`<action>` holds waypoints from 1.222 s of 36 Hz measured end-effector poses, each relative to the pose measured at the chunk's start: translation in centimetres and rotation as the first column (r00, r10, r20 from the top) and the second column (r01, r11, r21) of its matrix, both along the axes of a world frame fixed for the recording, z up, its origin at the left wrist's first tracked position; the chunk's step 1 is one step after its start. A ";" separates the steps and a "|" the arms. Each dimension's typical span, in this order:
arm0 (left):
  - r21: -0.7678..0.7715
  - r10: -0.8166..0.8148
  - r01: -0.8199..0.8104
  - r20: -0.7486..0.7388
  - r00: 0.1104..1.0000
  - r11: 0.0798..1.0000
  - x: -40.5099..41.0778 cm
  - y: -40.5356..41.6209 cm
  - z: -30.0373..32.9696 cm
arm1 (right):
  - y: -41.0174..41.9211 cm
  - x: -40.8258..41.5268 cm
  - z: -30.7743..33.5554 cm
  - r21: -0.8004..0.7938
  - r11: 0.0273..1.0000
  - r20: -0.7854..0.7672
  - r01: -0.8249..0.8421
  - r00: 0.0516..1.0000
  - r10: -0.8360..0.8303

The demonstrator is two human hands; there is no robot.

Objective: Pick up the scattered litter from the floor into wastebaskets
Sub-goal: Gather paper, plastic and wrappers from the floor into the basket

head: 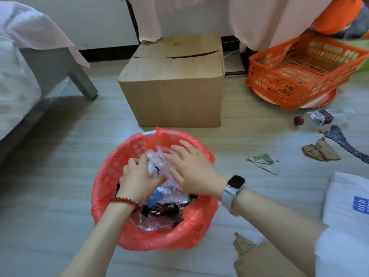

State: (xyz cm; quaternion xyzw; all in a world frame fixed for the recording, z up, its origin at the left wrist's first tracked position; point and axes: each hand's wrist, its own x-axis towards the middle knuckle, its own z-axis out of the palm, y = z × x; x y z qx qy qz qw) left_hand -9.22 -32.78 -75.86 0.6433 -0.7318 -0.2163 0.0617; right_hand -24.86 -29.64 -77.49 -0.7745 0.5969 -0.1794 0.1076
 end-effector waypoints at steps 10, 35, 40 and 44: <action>0.121 -0.168 0.155 0.100 0.981 0.980 1.7 -0.6 1.7 | 1.2 -0.3 0.9 0.030 0.996 -0.264 -0.081 0.961 0.086; 0.143 -0.752 0.744 -0.004 0.660 0.652 -31.9 7.7 -8.0 | 25.0 -32.1 -12.5 0.592 -0.064 -0.077 0.803 -0.022 -0.997; 0.344 -0.631 0.653 -0.190 0.752 0.675 -32.5 9.2 -10.7 | 24.5 -31.6 -15.3 0.661 -0.028 0.122 0.750 -0.144 -0.982; 0.459 -0.420 0.618 -0.465 0.779 0.639 -31.6 10.1 -12.1 | 23.4 -30.6 -12.9 0.555 0.101 0.053 0.826 0.086 -0.995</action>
